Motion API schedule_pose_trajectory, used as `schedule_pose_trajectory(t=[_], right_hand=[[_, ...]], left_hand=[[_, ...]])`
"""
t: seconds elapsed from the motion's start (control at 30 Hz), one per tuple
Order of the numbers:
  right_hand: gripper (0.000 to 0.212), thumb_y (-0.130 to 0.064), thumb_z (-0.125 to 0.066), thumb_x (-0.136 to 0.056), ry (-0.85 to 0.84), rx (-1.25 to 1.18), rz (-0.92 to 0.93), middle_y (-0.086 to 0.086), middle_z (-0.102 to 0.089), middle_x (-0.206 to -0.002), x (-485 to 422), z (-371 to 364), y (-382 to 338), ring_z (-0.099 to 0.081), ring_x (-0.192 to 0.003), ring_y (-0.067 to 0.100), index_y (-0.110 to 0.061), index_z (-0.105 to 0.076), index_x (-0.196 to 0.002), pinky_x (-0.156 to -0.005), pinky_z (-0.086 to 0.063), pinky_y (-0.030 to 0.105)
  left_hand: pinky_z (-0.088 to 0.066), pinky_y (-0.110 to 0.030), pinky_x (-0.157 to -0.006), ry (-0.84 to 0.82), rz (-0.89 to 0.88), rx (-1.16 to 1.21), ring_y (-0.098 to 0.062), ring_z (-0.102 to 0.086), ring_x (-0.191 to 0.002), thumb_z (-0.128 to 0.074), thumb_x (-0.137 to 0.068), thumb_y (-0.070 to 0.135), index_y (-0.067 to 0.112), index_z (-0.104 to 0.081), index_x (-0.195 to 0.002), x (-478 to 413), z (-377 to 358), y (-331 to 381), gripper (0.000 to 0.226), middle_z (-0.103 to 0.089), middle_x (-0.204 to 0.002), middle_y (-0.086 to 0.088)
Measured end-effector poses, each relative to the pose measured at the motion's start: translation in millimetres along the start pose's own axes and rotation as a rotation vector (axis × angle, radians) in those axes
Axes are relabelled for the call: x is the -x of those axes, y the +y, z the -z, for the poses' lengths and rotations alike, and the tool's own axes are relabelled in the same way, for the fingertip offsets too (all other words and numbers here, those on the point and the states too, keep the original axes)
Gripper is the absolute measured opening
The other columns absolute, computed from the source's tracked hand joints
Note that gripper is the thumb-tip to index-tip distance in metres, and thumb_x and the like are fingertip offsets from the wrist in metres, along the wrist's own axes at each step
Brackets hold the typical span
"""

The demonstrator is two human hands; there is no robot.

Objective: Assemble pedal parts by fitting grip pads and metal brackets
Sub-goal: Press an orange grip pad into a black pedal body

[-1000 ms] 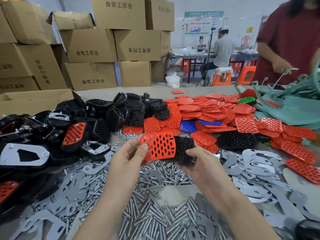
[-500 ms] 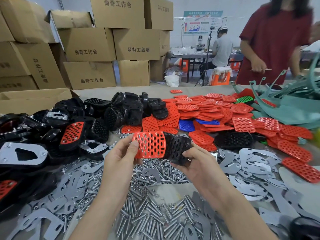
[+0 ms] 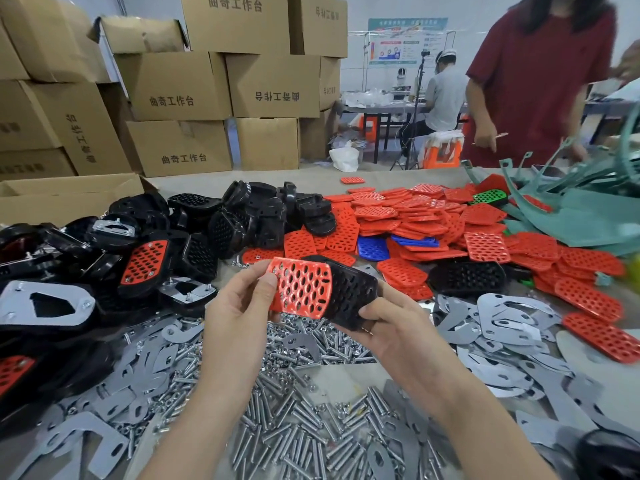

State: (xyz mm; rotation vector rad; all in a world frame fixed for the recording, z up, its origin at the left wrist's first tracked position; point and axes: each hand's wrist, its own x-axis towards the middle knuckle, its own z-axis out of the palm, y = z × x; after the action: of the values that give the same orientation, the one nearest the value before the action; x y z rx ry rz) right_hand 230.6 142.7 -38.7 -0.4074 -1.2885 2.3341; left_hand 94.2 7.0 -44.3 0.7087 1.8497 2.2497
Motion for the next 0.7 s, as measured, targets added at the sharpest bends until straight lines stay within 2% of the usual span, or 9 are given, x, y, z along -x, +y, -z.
schedule_pose_trajectory(t=[0.1, 0.3, 0.43, 0.6, 0.7], right_hand=[[0.048, 0.017, -0.041, -0.093, -0.032, 0.034, 0.001, 0.021, -0.071, -0.124, 1, -1, 1, -0.07, -0.108, 0.028, -0.002, -0.062, -0.132, -0.102, -0.057, 0.044], [0.058, 0.017, -0.045, -0.09, -0.079, -0.002, 0.006, 0.028, -0.062, -0.138, 2, -2, 0, -0.065, -0.124, 0.037, -0.002, -0.052, -0.144, -0.108, -0.052, 0.048], [0.07, 0.006, -0.053, -0.075, -0.096, -0.032, 0.013, 0.024, -0.065, -0.137, 0, -3, 0, -0.062, -0.128, 0.041, -0.004, -0.052, -0.145, -0.107, -0.053, 0.047], [0.07, 0.005, -0.053, -0.076, -0.112, -0.024, 0.009, 0.025, -0.063, -0.139, 0, -3, 1, -0.062, -0.129, 0.04, -0.003, -0.051, -0.145, -0.108, -0.053, 0.047], [0.07, 0.005, -0.053, -0.076, -0.119, -0.019, 0.007, 0.024, -0.065, -0.136, -1, -1, 1, -0.065, -0.125, 0.037, -0.005, -0.052, -0.145, -0.107, -0.053, 0.047]], left_hand=[[-0.052, -0.013, -0.062, -0.007, -0.044, -0.051, 0.004, -0.064, -0.07, -0.06, -0.1, 0.02, 0.03, -0.071, -0.107, 4, -3, 2, 0.016, -0.076, -0.09, 0.013], [-0.052, -0.018, -0.064, 0.171, -0.034, 0.073, 0.001, -0.064, -0.075, -0.058, -0.102, 0.019, 0.028, -0.071, -0.108, -2, 4, 6, 0.017, -0.076, -0.091, 0.013], [-0.053, -0.017, -0.062, 0.252, 0.014, 0.189, -0.001, -0.063, -0.073, -0.056, -0.103, 0.017, 0.023, -0.07, -0.108, -6, 8, 9, 0.017, -0.075, -0.088, 0.014], [-0.055, -0.017, -0.064, 0.259, 0.1, 0.316, -0.003, -0.067, -0.078, -0.056, -0.103, 0.013, 0.013, -0.065, -0.117, -5, 5, 15, 0.017, -0.074, -0.101, 0.004], [-0.061, -0.024, -0.076, 0.26, 0.164, 0.418, -0.019, -0.071, -0.099, -0.058, -0.101, 0.009, 0.012, -0.058, -0.123, -6, 6, 16, 0.023, -0.068, -0.122, -0.013]])
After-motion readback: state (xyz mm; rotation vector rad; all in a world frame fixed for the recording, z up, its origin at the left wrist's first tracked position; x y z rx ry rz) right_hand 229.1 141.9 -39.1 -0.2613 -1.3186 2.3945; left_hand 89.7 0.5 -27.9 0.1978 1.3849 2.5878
